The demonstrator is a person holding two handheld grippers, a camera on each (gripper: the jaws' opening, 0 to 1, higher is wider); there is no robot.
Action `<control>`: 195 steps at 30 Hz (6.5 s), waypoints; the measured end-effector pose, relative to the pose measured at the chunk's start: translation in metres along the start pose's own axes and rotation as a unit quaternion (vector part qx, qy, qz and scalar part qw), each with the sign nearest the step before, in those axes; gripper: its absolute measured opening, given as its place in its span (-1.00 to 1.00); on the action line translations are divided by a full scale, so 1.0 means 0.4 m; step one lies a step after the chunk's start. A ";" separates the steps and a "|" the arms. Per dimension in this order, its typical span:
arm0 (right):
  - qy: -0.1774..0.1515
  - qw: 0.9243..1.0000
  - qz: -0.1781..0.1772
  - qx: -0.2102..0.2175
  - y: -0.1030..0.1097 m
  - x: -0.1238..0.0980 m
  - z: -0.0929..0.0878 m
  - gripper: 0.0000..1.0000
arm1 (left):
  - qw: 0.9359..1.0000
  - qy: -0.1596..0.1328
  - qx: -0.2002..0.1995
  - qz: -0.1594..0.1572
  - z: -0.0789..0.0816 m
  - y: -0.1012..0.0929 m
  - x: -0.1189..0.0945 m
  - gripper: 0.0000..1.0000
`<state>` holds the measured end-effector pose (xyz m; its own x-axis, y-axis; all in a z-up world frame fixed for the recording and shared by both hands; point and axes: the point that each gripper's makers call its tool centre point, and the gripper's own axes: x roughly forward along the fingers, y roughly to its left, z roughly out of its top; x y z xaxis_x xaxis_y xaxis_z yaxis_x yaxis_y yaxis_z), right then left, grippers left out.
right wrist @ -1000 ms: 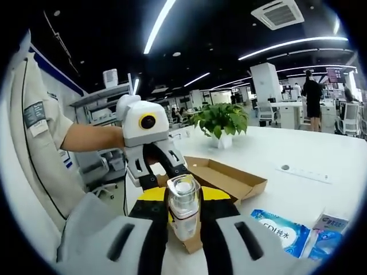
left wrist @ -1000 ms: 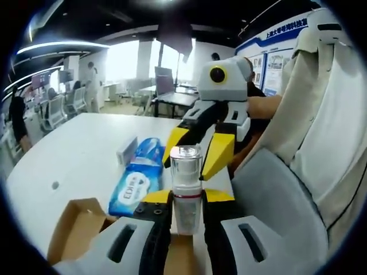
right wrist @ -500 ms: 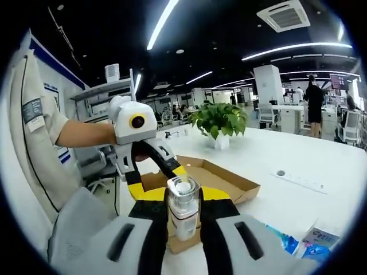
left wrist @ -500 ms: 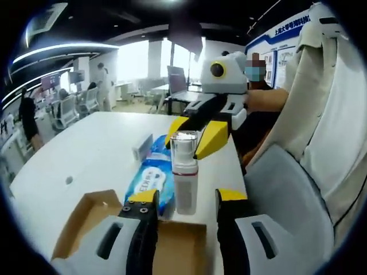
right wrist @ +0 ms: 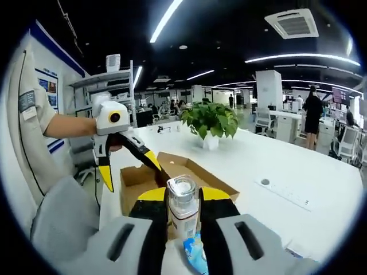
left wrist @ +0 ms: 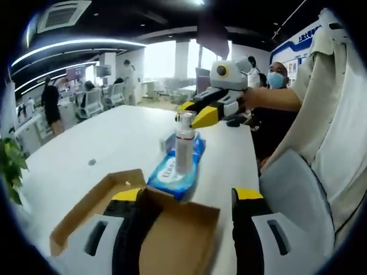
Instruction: Operate the shoe box by opening the lid, removing the specified soft item, and placing it in the target area until the item is outside and the box remains undamaged.
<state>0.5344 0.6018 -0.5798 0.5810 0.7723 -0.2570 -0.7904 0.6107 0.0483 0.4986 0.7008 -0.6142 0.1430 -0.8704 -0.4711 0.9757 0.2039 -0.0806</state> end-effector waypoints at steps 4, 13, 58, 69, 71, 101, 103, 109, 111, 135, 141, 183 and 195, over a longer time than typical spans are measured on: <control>0.005 1.000 -0.005 -0.011 -0.031 0.001 0.000 -0.66 | 1.000 -0.005 -0.009 0.020 -0.007 0.013 -0.015 0.45; 0.016 0.999 -0.016 -0.029 -0.116 0.008 -0.017 -0.66 | 0.997 -0.017 -0.027 0.066 -0.019 0.042 -0.068 0.62; 0.076 0.996 -0.026 -0.034 -0.336 0.117 -0.213 -0.65 | 0.962 -0.021 -0.133 0.239 -0.206 0.065 -0.368 0.81; 0.083 0.995 -0.028 -0.040 -0.356 0.116 -0.233 -0.64 | 0.959 -0.012 -0.140 0.246 -0.225 0.069 -0.369 0.75; 0.085 0.995 -0.027 -0.040 -0.356 0.111 -0.234 -0.64 | 0.959 -0.012 -0.140 0.246 -0.225 0.068 -0.367 0.74; 0.119 0.991 -0.038 -0.044 -0.348 0.076 -0.248 -0.68 | 0.952 0.003 -0.152 0.267 -0.270 0.069 -0.381 0.53; 0.120 0.991 -0.038 -0.044 -0.347 0.075 -0.249 -0.68 | 0.951 0.004 -0.152 0.268 -0.272 0.069 -0.383 0.52; 0.129 0.990 -0.023 -0.050 -0.348 0.069 -0.251 -0.68 | 0.951 0.009 -0.154 0.269 -0.279 0.067 -0.383 0.50; 0.134 0.989 -0.015 -0.053 -0.350 0.066 -0.251 -0.68 | 0.951 0.011 -0.154 0.268 -0.280 0.065 -0.381 0.50; 0.209 0.976 -0.006 -0.063 -0.352 0.050 -0.215 -0.53 | 0.950 0.012 -0.156 0.270 -0.291 0.069 -0.387 0.47; 0.238 0.968 0.007 -0.083 -0.335 0.060 -0.201 -0.56 | 0.949 0.015 -0.152 0.277 -0.298 0.076 -0.396 0.45; 0.381 0.866 0.135 -0.294 -0.336 0.057 -0.235 -0.69 | 0.945 0.010 -0.161 0.284 -0.319 0.065 -0.406 0.35; 0.387 0.861 0.137 -0.301 -0.335 0.063 -0.232 -0.68 | 0.943 0.009 -0.165 0.288 -0.325 0.064 -0.411 0.33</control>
<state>0.6369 0.5234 -0.6825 0.2388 0.3825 -0.8926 -0.9696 0.0430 -0.2409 0.4783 0.9073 -0.6530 0.6278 -0.5654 -0.5349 0.6320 0.7714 -0.0736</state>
